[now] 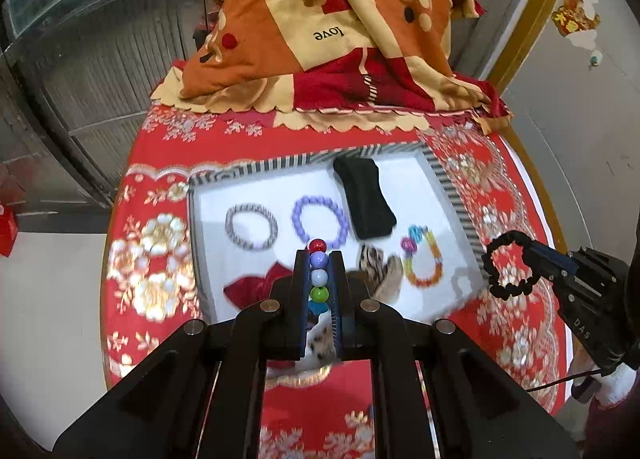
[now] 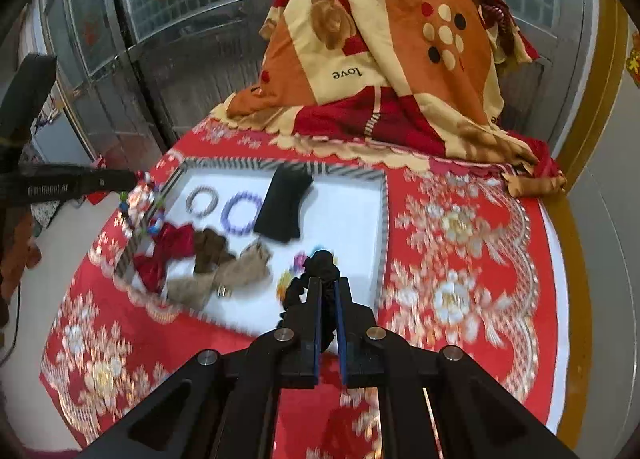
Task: Organize jewelry
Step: 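Release the multicolor bracelet in the tray while the right tool releases the black scrunchie beside it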
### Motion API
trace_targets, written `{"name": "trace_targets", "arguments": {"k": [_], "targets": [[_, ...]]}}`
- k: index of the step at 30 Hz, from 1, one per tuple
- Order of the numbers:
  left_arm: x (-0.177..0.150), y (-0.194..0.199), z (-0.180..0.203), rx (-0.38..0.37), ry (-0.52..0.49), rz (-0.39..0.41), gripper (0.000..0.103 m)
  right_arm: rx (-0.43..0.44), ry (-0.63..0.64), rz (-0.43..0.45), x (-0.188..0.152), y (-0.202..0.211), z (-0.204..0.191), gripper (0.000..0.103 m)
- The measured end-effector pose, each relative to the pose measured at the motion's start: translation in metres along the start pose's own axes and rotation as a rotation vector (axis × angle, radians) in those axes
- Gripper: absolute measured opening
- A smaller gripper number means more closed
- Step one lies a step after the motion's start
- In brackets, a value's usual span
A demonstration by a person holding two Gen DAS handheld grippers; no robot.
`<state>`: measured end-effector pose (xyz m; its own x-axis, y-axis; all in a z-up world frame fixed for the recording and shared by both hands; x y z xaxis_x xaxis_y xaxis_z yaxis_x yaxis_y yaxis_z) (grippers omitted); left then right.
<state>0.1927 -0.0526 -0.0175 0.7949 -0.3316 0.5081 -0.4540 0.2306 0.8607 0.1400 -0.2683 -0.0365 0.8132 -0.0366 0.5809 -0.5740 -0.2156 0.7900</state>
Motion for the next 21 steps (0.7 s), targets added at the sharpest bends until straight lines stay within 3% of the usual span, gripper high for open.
{"name": "trace_targets", "arguments": {"k": [9,16,21], "targets": [[0.034,-0.067,-0.008,0.008,0.044,-0.062,0.008,0.015,-0.028,-0.062,0.048,-0.079,-0.001,0.006],[0.018,-0.105,-0.035,0.058,0.107,-0.144,0.008,-0.007,-0.07,-0.15,0.057,-0.15,0.011,0.006],[0.003,-0.114,-0.049,0.082,0.157,-0.17,0.008,-0.034,-0.073,-0.176,0.056,-0.176,0.02,0.006]]}}
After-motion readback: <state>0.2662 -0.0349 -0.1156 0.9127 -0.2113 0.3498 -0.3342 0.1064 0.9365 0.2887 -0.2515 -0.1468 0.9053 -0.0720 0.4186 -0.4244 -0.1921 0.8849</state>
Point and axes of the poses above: each gripper's, at about its wrist camera, not at the fingertips, and y roughly against the way its jaws point, z to its right, x to its top, the point moved 6 cm from there along -y, roughly the way its jaws point, and after that the axes turned 13 degrees about -y, right-handed, at the moved point
